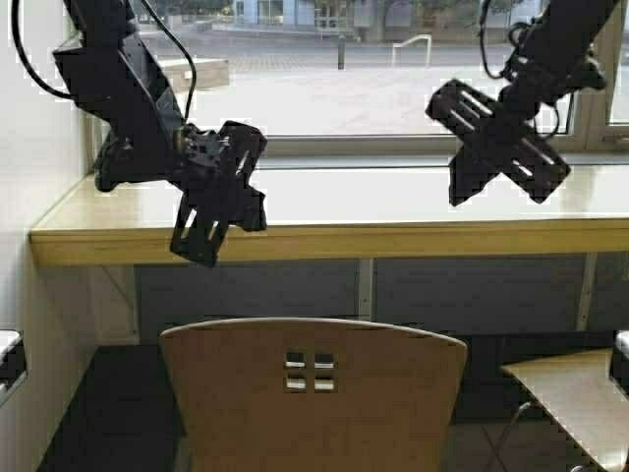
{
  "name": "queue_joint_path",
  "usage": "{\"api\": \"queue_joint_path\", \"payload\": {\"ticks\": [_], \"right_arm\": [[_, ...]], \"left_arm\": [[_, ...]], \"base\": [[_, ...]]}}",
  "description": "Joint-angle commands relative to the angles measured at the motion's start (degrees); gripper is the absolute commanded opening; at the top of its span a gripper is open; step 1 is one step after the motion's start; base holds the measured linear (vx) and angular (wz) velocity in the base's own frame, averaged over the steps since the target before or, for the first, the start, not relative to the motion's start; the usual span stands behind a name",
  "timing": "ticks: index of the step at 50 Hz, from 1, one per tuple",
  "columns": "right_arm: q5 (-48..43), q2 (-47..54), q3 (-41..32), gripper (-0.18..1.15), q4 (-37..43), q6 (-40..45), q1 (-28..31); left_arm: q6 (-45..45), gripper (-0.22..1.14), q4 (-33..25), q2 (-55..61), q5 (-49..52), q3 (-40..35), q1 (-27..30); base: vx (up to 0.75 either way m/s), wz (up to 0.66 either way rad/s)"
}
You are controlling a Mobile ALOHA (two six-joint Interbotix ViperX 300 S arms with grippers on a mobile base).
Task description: Push the chairs under the table
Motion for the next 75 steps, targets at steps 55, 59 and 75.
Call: {"api": "queue_joint_path", "payload": {"ticks": [55, 59, 75], "right_arm": [[11.7, 26.4, -19.2, 0.96, 27.2, 0.1, -5.4], [12.9, 28.6, -20.7, 0.96, 27.2, 0.1, -5.4], [14.2, 38.1, -26.9, 0.96, 27.2, 0.2, -5.8]], "left_arm": [[-4.4, 1.02, -11.2, 17.4, 15.9, -17.3, 5.5], [-4.5, 1.02, -11.2, 18.9, 16.7, -18.8, 5.5], [-4.5, 1.02, -11.5, 24.5, 17.2, -22.1, 7.0]], "base": [[0.0, 0.0], [0.03, -0.01], [0.03, -0.02]]}}
